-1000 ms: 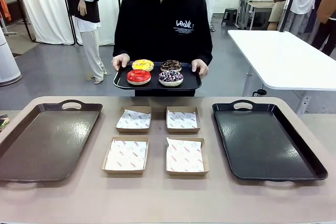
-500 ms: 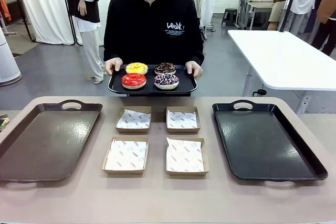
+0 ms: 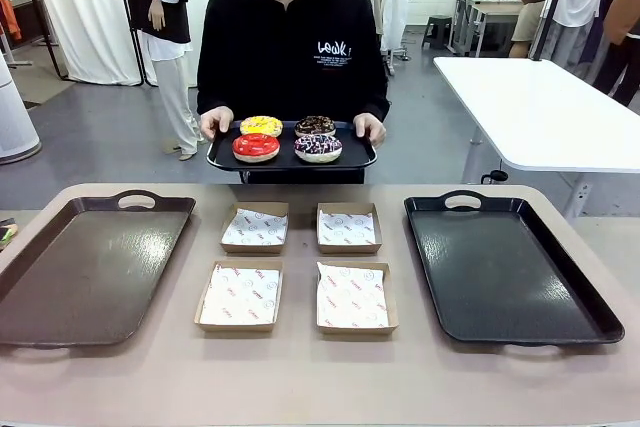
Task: Individually package the donuts and arrange them on the tray.
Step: Pick up one Paper togo box.
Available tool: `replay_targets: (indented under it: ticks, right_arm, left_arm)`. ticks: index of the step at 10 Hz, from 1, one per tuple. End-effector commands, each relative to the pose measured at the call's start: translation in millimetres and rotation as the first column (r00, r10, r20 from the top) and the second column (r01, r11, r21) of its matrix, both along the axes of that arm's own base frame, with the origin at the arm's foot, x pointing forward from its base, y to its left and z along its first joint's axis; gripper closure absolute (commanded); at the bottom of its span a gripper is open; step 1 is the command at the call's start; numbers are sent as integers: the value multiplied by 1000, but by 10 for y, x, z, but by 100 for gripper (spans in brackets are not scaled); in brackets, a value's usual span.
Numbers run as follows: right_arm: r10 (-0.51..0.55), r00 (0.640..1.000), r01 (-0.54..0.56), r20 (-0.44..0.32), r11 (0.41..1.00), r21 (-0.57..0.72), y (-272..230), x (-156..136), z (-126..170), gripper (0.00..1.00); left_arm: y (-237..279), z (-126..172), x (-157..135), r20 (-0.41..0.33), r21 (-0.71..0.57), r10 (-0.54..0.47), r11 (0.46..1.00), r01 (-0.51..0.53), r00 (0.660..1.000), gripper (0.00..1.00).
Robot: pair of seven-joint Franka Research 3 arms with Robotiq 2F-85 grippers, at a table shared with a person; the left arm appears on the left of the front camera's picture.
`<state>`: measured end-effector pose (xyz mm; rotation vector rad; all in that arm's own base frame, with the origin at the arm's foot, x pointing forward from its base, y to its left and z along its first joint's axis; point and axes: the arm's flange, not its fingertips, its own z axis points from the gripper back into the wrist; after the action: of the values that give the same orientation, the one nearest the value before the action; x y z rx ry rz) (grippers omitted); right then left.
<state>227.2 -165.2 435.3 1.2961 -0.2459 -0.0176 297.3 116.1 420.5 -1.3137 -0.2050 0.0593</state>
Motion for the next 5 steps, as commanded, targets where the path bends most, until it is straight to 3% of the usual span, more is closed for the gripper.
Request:
replay_targets:
  ticks: [1, 5]
  right_arm:
    - [-8, 1000, 7, 11, 1000, 10, 12, -4, 11, 0]
    - [-8, 1000, 7, 11, 1000, 10, 12, -4, 11, 0]
  left_arm:
    - [10, 0, -8, 7, -7, -2, 1000, 2, 1000, 0]
    - [10, 0, -8, 7, -7, -2, 1000, 2, 1000, 0]
